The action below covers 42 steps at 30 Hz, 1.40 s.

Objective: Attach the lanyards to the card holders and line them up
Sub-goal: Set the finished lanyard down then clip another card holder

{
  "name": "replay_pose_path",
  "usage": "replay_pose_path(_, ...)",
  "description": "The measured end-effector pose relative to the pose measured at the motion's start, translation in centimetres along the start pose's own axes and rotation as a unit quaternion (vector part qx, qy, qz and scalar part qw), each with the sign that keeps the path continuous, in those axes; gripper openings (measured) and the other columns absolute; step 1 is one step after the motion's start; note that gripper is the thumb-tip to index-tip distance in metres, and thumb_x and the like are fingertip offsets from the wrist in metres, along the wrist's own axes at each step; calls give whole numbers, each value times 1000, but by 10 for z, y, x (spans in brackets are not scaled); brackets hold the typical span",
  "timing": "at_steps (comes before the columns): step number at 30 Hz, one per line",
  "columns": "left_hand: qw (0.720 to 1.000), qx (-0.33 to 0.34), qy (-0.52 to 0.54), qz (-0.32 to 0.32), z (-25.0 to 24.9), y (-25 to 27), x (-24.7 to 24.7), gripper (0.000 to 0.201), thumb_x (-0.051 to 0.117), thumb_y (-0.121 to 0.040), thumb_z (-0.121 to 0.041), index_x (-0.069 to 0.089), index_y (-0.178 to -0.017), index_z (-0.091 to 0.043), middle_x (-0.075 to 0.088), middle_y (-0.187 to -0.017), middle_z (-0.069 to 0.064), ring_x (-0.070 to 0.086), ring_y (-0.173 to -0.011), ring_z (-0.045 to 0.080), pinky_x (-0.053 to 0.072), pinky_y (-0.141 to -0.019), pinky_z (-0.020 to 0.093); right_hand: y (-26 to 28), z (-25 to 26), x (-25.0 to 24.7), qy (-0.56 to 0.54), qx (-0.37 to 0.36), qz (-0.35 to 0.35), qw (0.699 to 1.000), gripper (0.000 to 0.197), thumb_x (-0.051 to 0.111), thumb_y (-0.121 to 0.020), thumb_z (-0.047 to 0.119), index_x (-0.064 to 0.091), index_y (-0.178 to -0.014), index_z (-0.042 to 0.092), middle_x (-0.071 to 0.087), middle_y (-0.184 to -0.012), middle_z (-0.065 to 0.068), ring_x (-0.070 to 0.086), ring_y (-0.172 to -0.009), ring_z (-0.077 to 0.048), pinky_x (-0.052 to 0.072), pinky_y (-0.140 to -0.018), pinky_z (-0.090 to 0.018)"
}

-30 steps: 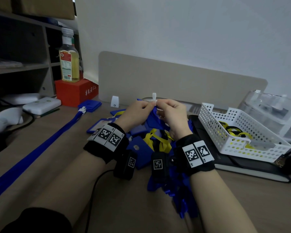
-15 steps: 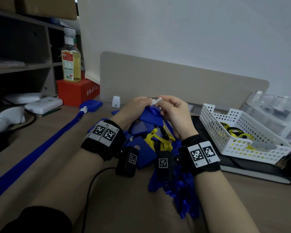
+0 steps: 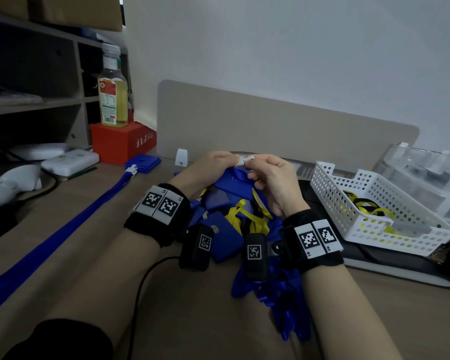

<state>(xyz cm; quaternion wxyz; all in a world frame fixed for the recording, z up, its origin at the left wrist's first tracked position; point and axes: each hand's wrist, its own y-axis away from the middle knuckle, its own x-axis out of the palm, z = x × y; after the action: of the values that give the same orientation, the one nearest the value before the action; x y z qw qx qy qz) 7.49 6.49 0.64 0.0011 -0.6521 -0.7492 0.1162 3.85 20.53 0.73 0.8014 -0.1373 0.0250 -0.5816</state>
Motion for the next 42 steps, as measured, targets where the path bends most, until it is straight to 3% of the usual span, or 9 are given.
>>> replay_pose_path(16, 997, -17, -65, 35, 3, 1, -2, 26, 46, -99, -35, 61, -92, -16, 56, -87, 13, 51, -79, 25, 38, -67, 33, 6, 3, 3, 49, -28, -46, 997, 14, 62, -82, 1, 64, -68, 5, 61, -58, -3, 32, -37, -7, 24, -36, -17)
replay_pose_path(21, 993, 14, -116, 17, 0, 3, -5, 23, 47, -99, -22, 68, -107, -20, 65, -78, -9, 60, -71, 5, 46, -59, 18, 5, 5, 0, 101, -36, -46, 993, 11, 62, -81, 2, 64, -71, 0, 55, -53, 1, 39, -45, -8, 29, -39, -15)
replay_pose_path(24, 976, 49, -212, -10, 1, 5, -11, 49, 47, -98, -21, 35, -146, -27, 55, -132, 3, 60, -106, 17, 51, -90, 37, 3, 7, -5, 125, -55, -55, 989, 12, 63, -81, 2, 61, -70, 1, 50, -54, 1, 38, -39, -1, 29, -38, -12)
replay_pose_path(26, 962, 71, -262, -30, -1, 9, -14, 71, 50, -97, -23, 6, -152, -35, 39, -148, 14, 64, -84, 15, 54, -78, 37, 2, 8, -9, 130, -59, -54, 988, 17, 62, -82, 2, 56, -66, 6, 48, -56, 0, 37, -36, 2, 29, -38, -12)
replay_pose_path(28, 948, 86, -303, -51, -5, 12, -15, 87, 53, -96, -20, -13, -150, -37, 31, -153, 16, 62, -64, 10, 51, -59, 28, 2, 8, -12, 136, -59, -52, 988, 20, 61, -83, 2, 54, -66, 8, 47, -57, 0, 36, -35, 2, 29, -37, -12)
replay_pose_path(31, 942, 107, -311, -65, -5, 12, -16, 103, 58, -93, -16, -27, -145, -40, 38, -150, 11, 67, -87, 29, 56, -79, 41, 2, 8, -10, 148, -64, -43, 986, 22, 61, -84, 3, 52, -65, 10, 46, -57, 1, 37, -36, 2, 30, -38, -12)
replay_pose_path(34, 947, 107, -298, -63, -1, 7, -18, 111, 62, -89, -14, -33, -138, -46, 62, -113, 13, 68, -87, 34, 55, -79, 52, 2, 8, -9, 145, -70, -38, 986, 25, 60, -83, 3, 51, -63, 12, 45, -56, 3, 36, -38, 1, 30, -39, -13)
replay_pose_path(38, 923, 109, -367, -41, -6, 7, -16, 81, 63, -91, -21, 9, -151, -25, 58, -122, 8, 62, -101, 24, 53, -86, 44, 1, 8, -8, 147, -74, -36, 986, 26, 60, -83, 4, 51, -61, 14, 46, -54, 6, 39, -40, 1, 32, -41, -14)
replay_pose_path(42, 887, 150, -434, -38, -5, 5, -14, 27, 59, -92, -28, 52, -117, -19, 64, -105, 0, 60, -93, 19, 50, -75, 36, 1, 8, -7, 140, -74, -32, 987, 26, 60, -84, 5, 52, -62, 15, 48, -52, 8, 41, -39, 2, 34, -42, -15)
